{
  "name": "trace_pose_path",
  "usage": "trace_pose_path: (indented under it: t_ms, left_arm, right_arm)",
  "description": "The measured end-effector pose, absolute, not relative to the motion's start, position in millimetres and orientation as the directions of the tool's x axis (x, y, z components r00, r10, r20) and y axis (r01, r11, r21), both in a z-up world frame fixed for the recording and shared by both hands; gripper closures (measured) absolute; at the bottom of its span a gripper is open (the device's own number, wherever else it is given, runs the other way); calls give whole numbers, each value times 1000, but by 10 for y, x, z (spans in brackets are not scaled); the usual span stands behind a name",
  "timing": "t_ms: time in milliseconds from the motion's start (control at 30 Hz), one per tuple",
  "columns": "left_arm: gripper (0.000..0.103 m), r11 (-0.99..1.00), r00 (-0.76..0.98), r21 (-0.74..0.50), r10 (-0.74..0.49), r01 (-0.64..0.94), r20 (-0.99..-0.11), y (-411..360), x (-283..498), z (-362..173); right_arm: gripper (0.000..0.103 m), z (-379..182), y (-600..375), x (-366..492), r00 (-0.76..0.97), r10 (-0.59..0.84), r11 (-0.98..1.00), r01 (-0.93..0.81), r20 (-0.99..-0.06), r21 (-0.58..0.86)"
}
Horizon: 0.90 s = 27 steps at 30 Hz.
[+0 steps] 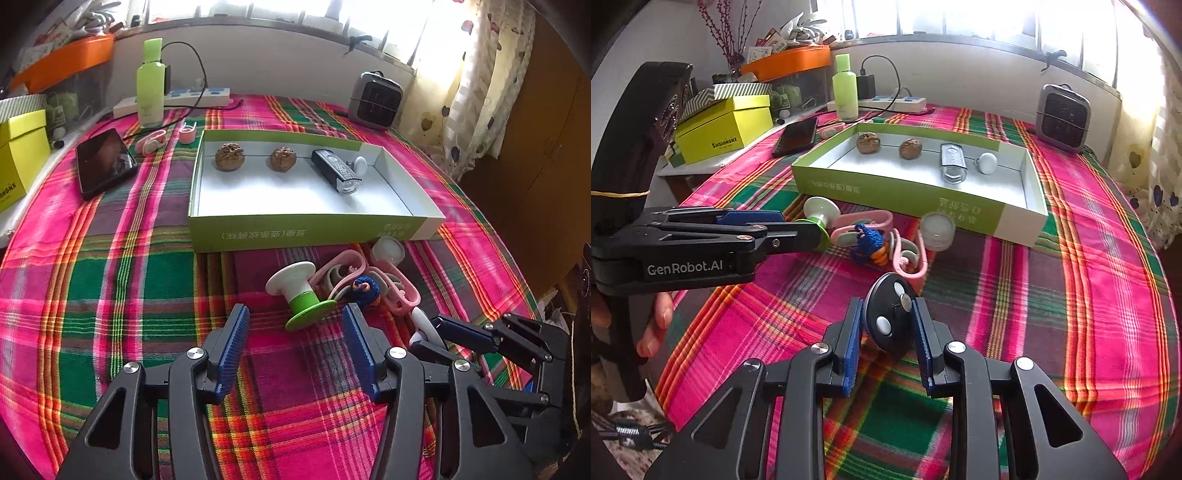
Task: Organize objects
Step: 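Grasp the black oval fob with white buttons with the right tool, then grasp the white spool with green flange with the left tool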
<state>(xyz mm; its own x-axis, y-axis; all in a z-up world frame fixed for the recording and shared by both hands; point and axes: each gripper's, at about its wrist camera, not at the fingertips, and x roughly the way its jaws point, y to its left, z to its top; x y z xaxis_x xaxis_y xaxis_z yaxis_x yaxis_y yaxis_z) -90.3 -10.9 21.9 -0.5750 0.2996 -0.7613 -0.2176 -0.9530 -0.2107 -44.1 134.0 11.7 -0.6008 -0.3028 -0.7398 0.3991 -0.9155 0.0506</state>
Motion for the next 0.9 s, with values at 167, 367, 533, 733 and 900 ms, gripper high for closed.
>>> trace_pose_path:
  t_ms: [167, 367, 533, 733, 900]
  left_arm:
    - [51, -957, -575, -200, 285, -209, -767, -62, -973, 203]
    - [51, -964, -565, -190, 263, -186, -782, -86, -1019, 136]
    - [51, -969, -570, -183, 247, -168, -784, -170, -1027, 137]
    - [51, -974, -581, -168, 225, -152, -782, -274, -1018, 172]
    - [51, -979, -572, -154, 204, -134, -795, -298, -1052, 122]
  right_arm:
    - [76, 119, 1416, -428, -607, -293, -923, 382, -739, 53]
    - [76, 118, 1459, -436, -614, -285, -927, 372, -736, 48]
    - [76, 111, 1481, -449, -617, -284, -928, 370, -734, 48]
    - [76, 110, 1514, -460, -627, -272, -933, 357, -730, 42]
    - [76, 112, 1536, -470, -634, -260, -937, 346, -728, 33]
